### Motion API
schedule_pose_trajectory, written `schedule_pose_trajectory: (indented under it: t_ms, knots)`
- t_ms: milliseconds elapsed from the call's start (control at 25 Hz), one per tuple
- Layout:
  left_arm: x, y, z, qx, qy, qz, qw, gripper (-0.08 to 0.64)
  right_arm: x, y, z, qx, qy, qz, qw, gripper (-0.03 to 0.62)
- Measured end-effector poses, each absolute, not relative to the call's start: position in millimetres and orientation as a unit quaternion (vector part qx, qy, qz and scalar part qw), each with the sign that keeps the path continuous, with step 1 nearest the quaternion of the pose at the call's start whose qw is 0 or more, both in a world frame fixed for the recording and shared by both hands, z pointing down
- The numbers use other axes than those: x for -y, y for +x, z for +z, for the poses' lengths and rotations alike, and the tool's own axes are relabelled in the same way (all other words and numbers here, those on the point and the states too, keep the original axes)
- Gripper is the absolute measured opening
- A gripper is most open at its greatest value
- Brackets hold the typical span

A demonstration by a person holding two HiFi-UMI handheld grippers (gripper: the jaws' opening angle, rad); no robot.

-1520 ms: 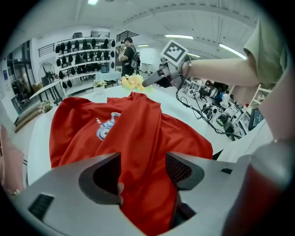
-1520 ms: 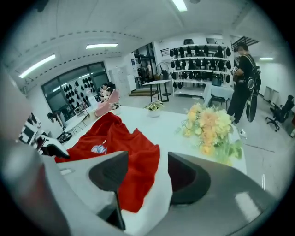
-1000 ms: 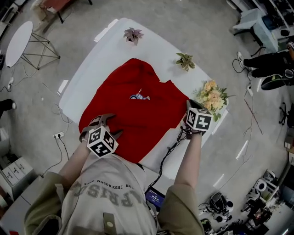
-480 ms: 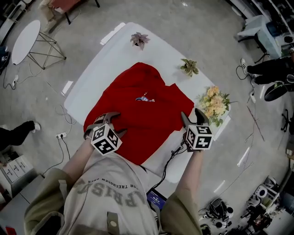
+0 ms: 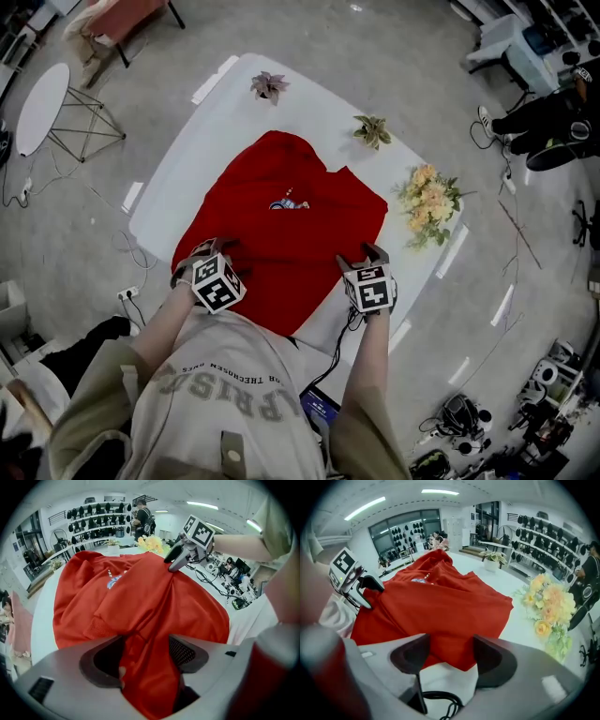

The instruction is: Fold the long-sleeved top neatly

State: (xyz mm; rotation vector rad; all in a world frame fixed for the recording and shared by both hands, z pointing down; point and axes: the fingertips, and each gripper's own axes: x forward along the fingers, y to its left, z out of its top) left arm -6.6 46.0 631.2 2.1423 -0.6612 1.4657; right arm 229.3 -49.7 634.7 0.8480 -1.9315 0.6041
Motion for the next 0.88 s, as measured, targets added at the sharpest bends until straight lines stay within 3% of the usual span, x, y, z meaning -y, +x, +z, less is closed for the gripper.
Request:
schedule_pose_trajectory:
  t_ms: [200,560,880]
  knots:
    - [-43,-9,615,0.232,0.801,0.506,0.221,0.295,49,225,615,0.773,0.386,0.239,0.442,0.279]
    - [-22,-63,548,0.250,0.860,0.414,0.165,0.295,-11,185,502,0.751,0.566,0.207,0.269,0.279]
    - [-27,-92,531,0.216,0.881,0.396,0.140,0.295,-91,125,502,0.705,0.632,0.231,0.226,0.279]
